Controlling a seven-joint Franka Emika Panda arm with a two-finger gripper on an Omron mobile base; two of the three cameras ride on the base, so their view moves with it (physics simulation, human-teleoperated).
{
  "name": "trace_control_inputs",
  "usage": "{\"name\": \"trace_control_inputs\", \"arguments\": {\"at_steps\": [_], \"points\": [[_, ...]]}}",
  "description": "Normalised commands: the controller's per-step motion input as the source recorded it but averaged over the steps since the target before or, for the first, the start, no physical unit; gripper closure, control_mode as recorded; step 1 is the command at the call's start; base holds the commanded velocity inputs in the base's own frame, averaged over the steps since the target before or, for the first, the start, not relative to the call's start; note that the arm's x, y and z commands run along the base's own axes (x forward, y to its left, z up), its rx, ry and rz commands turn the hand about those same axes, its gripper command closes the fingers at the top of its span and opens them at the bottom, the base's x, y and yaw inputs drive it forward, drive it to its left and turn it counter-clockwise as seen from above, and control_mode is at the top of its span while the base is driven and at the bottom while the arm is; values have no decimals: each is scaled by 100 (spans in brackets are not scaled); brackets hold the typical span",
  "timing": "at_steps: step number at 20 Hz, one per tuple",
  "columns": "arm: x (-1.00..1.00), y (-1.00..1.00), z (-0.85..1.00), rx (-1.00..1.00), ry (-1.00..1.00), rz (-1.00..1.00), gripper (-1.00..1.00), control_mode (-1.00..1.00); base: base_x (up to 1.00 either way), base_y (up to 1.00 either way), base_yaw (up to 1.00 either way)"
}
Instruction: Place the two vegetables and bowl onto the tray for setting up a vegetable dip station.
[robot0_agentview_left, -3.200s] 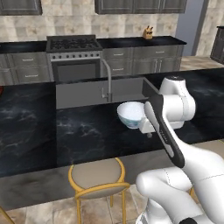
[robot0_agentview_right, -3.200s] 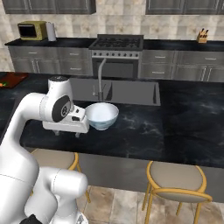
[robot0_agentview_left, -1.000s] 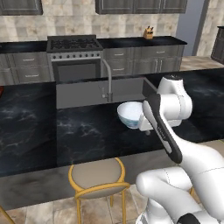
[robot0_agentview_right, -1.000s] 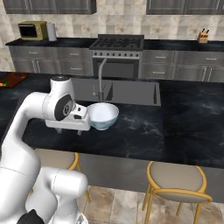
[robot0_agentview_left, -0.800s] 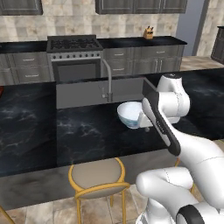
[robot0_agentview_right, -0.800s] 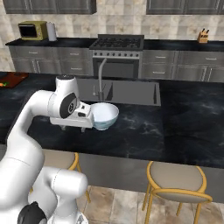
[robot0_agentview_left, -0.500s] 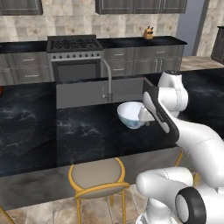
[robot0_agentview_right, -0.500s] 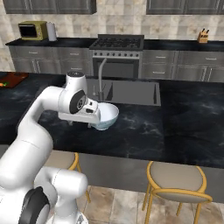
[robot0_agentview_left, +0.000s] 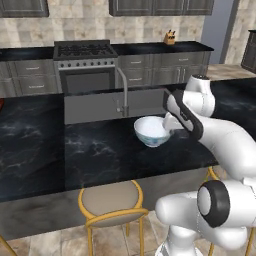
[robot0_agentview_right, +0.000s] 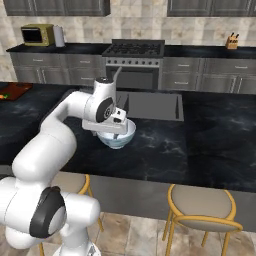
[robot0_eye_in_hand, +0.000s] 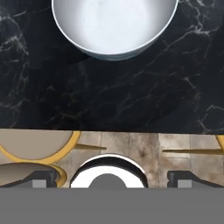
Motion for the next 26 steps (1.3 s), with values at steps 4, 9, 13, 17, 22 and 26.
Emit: {"name": "trace_control_inputs", "arguments": {"at_steps": [4,9,13,17,22,26], "points": [[43,-23,0,0,1,-1,-100,-100,0,0,0],[43,-15,0,0,2,-2,-100,-100,0,0,0],[39,-11,-4,0,1,-3,-100,-100,0,0,0],[36,0,-14,0,0,-6,-100,-100,0,0,0],[37,-1,-20,0,0,-5,-100,-100,0,0,0],[37,-4,-25,0,0,-4,-100,-100,0,0,0]]}}
